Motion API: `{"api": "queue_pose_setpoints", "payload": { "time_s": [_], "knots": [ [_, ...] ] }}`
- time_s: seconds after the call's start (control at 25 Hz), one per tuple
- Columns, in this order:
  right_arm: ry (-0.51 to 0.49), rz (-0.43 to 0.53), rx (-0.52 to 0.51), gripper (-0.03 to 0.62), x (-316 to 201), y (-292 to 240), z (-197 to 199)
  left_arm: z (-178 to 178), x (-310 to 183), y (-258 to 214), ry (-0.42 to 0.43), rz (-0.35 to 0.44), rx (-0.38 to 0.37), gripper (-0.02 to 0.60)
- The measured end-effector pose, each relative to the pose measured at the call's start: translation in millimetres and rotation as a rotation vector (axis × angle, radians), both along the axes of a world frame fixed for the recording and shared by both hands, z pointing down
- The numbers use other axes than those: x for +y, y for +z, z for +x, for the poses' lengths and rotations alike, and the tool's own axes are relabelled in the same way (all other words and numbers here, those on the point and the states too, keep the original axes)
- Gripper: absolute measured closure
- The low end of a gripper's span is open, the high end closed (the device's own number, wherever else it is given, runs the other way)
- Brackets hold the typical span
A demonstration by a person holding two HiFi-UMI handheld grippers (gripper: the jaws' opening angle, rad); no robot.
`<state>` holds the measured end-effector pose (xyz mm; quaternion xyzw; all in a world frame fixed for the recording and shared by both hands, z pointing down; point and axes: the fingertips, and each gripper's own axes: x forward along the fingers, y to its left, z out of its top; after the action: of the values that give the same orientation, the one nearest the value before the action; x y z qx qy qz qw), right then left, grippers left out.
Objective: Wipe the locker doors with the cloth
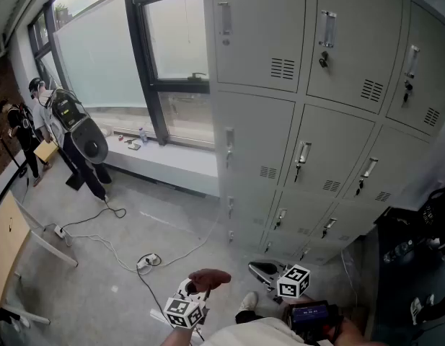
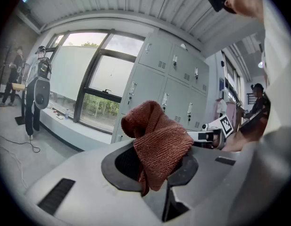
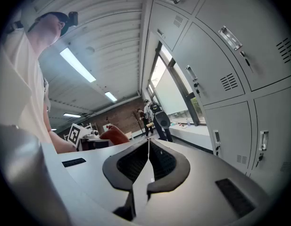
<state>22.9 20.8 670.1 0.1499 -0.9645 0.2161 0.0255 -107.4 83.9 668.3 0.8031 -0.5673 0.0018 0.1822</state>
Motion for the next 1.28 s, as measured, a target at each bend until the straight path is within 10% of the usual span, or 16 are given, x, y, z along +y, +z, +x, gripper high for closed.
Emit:
{"api": "queue_pose_setpoints", "payload": {
  "time_s": [0.48,0.76,1.28],
  "knots": [
    [-0.119,0.06,0.041,0.576,-171.0,1.1,25.2,1.9,-189.4,-32.5,0.056,0.033,-0.046,0.509],
    [-0.006,0.114,0.041,0.576,-237.6,-35.9,67.8,-0.3,-257.0,-56.3,0.11,0.069,-0.04,0.509],
    [0.17,0.444,-0.038,0.576,-265.5,-211.9,19.7,-21.8,-381.6,-235.9,0.294,0.377,-0.162,0.509]
  ]
}}
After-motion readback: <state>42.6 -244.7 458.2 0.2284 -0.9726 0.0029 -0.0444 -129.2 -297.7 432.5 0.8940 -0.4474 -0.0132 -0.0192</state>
